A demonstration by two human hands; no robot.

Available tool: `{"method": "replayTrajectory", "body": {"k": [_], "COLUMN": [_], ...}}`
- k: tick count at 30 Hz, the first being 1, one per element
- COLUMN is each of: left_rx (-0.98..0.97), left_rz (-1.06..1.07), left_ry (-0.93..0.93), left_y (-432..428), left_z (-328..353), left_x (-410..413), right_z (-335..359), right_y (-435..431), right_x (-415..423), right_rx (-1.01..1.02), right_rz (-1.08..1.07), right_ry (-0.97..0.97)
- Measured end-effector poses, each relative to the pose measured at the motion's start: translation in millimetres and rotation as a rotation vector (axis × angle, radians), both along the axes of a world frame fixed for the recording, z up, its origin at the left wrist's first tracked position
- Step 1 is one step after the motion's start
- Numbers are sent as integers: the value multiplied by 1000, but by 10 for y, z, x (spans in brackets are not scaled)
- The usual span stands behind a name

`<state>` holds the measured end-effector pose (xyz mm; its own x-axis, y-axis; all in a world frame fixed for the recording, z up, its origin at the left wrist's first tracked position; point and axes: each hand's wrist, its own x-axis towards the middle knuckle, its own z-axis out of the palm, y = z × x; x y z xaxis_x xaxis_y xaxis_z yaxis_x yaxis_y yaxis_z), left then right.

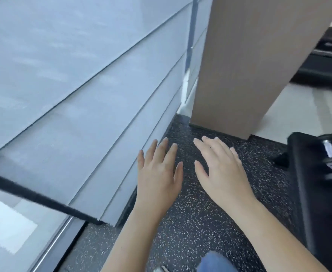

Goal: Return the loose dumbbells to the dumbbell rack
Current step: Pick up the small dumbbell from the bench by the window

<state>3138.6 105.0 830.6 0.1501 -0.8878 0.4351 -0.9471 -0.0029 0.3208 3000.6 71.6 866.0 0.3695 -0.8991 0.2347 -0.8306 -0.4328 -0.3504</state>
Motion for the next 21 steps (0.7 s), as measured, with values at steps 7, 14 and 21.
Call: {"method": "replayTrajectory", "body": {"k": [7, 14, 21], "left_rx": [60, 73, 56], "left_rz": [-248, -475, -743], "left_ry": [12, -62, -137], "left_y": [-800, -1920, -2930], "left_z": [-133, -151, -36], "left_x": [-389, -1318, -2720], "right_z": [-149, -246, -177], "right_y": [-448, -1277, -2049], "right_x": [-410, -1316, -2643], "right_rx": [69, 77, 68], "right_rz": [-232, -448, -694], "right_ry": [-20, -43, -53]}}
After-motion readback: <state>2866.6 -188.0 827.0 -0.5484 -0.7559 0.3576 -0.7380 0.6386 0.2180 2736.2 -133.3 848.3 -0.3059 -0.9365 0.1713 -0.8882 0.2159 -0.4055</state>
